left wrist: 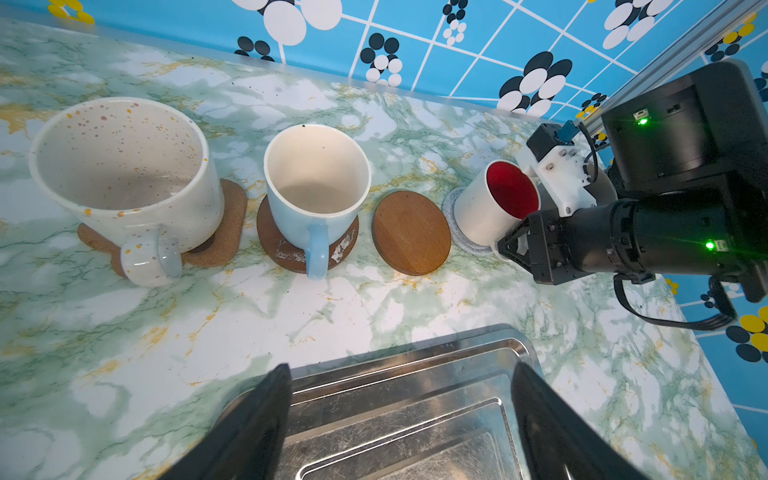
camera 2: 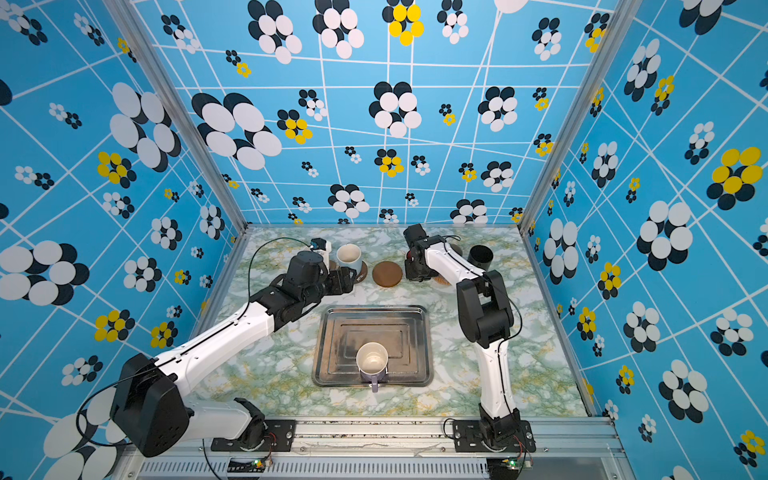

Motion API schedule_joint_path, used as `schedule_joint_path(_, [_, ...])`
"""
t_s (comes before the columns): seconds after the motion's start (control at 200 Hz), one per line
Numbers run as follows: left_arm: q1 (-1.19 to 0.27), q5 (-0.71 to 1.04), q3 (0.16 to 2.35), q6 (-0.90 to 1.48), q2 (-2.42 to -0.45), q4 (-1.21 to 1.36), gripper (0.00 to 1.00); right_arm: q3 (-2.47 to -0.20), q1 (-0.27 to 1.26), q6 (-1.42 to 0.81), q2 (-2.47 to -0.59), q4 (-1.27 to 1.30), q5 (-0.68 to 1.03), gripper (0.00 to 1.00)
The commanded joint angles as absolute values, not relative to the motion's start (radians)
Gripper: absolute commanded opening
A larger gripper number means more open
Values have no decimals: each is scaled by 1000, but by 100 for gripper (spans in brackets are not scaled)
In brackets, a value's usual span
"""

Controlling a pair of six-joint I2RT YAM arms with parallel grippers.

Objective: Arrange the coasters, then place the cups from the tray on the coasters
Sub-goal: 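Lower the red-lined white mug onto the grey knitted coaster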

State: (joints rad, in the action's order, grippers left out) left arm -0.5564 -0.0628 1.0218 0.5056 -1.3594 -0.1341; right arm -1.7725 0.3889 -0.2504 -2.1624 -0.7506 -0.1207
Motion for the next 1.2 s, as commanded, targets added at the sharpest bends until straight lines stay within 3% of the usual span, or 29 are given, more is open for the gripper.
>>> schedule_joint_path(0.0, [-547, -58, 1016, 503, -1344, -143, 84, -1818, 382, -258, -2169, -724, -123, 0])
schedule_joint_path(0.58, [-548, -57, 1020, 496, -1339, -153, 84, -1810, 381, -263, -2169, -747, -120, 2])
schedule_joint_path(0.685, [-546, -60, 1020, 495, -1338, -156, 84, -1806, 381, -267, -2169, -744, -118, 14])
schedule_joint_path(0.965, [-545, -67, 1016, 495, -1327, -161, 84, -1788, 381, -270, -2165, -742, -103, 33])
schedule_joint_path(1.195, [-541, -71, 1004, 495, -1309, -161, 84, -1743, 382, -280, -2114, -726, -95, 43])
